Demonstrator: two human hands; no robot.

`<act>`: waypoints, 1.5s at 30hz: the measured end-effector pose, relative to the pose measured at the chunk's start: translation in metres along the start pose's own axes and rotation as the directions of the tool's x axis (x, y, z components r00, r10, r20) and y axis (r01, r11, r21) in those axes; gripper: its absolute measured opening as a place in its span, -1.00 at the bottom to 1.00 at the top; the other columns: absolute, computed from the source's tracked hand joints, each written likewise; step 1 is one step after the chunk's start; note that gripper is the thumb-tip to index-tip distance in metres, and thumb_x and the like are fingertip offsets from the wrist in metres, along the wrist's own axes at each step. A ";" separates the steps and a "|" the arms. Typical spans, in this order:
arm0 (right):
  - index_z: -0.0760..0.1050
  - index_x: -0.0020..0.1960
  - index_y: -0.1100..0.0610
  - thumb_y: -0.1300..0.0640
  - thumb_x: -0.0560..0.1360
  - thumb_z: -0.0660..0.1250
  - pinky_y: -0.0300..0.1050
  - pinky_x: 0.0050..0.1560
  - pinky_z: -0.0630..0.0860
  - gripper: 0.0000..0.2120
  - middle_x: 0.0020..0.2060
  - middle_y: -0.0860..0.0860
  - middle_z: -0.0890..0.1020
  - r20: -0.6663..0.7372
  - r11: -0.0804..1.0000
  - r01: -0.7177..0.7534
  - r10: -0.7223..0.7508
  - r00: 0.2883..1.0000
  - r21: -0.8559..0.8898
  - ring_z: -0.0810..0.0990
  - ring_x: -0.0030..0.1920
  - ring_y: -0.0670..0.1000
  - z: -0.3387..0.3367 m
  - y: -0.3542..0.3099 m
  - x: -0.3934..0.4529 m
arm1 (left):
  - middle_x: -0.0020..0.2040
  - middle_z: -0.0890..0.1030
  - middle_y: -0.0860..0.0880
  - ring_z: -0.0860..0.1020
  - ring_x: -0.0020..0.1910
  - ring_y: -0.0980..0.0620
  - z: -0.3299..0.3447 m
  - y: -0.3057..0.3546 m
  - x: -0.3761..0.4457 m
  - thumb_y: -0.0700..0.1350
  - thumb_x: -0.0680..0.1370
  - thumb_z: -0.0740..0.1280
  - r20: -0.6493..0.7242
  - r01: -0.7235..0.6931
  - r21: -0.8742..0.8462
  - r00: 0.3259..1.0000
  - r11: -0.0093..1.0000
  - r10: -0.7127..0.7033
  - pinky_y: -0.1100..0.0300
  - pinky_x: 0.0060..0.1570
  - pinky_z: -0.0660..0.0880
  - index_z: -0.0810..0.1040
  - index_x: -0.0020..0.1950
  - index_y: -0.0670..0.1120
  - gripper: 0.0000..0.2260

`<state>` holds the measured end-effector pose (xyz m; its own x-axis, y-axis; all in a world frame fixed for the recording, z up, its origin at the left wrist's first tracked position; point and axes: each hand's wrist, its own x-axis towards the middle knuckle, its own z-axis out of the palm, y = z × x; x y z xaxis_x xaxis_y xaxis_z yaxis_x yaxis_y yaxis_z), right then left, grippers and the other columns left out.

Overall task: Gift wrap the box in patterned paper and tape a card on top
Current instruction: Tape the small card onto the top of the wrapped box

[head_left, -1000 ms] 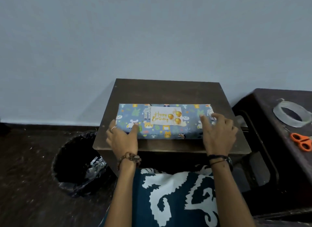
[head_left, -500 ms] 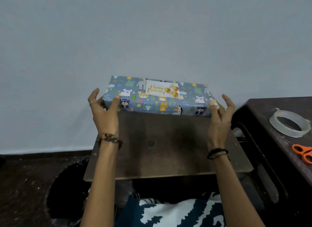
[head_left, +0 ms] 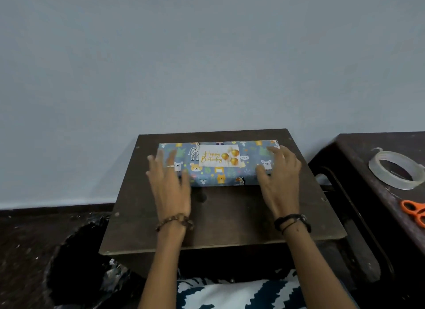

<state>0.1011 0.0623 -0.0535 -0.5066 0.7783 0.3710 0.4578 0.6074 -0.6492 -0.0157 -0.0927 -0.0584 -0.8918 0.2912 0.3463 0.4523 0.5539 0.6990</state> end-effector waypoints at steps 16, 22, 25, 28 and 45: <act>0.48 0.23 -0.05 -0.12 0.48 -0.05 0.04 0.36 0.06 -0.53 0.34 0.09 0.37 0.215 0.970 0.164 -0.124 0.969 -0.181 0.23 0.37 0.10 0.034 -0.027 -0.004 | 0.52 0.13 0.00 -0.04 0.52 -0.04 0.028 0.014 -0.014 0.30 0.42 -0.21 0.291 -0.209 0.252 0.948 0.945 0.132 0.00 0.39 -0.31 0.28 0.44 0.12 -0.33; 0.41 0.31 -0.10 -0.10 0.43 -0.22 0.27 0.38 0.06 -0.39 0.36 0.10 0.35 0.233 0.941 0.219 -0.160 0.959 -0.258 0.25 0.37 0.16 0.042 -0.031 -0.007 | 0.54 0.03 0.03 -0.12 0.52 -0.01 0.028 0.016 -0.012 0.13 0.60 0.07 0.327 -0.182 0.260 0.941 0.948 0.091 -0.03 0.43 -0.29 0.20 0.46 0.14 -0.58; 0.40 0.32 -0.10 -0.14 0.40 -0.29 0.27 0.40 -0.02 -0.33 0.38 0.09 0.31 0.243 0.943 0.195 -0.130 0.961 -0.269 0.20 0.40 0.15 0.042 -0.033 -0.006 | 0.54 0.01 0.03 -0.13 0.52 -0.01 0.028 0.015 -0.012 0.13 0.60 0.05 0.342 -0.193 0.285 0.936 0.939 0.088 -0.03 0.42 -0.30 0.16 0.47 0.15 -0.57; 0.37 0.34 -0.11 -0.15 0.38 -0.32 0.26 0.41 -0.06 -0.30 0.40 0.07 0.28 0.247 0.940 0.189 -0.119 0.962 -0.284 0.16 0.42 0.13 0.044 -0.034 -0.008 | 0.54 0.03 0.02 -0.11 0.52 -0.02 0.028 0.015 -0.012 0.13 0.60 0.05 0.319 -0.195 0.286 0.943 0.938 0.098 -0.03 0.43 -0.29 0.18 0.47 0.14 -0.58; 0.25 0.43 -0.14 -0.08 0.55 -0.19 0.27 0.41 -0.11 -0.49 0.43 0.13 0.26 0.292 0.920 0.261 -0.174 0.940 -0.291 0.15 0.46 0.13 0.044 -0.025 -0.012 | 0.46 0.29 -0.11 0.18 0.46 -0.18 0.027 0.002 -0.018 0.18 0.52 -0.06 0.289 -0.305 0.229 0.928 0.924 0.235 -0.15 0.41 -0.04 0.29 0.44 0.05 -0.47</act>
<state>0.0639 0.0306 -0.0715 -0.7697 0.5796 0.2677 0.5019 0.8085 -0.3075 0.0015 -0.0756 -0.0802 -0.7181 0.6256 0.3050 0.6929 0.6016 0.3974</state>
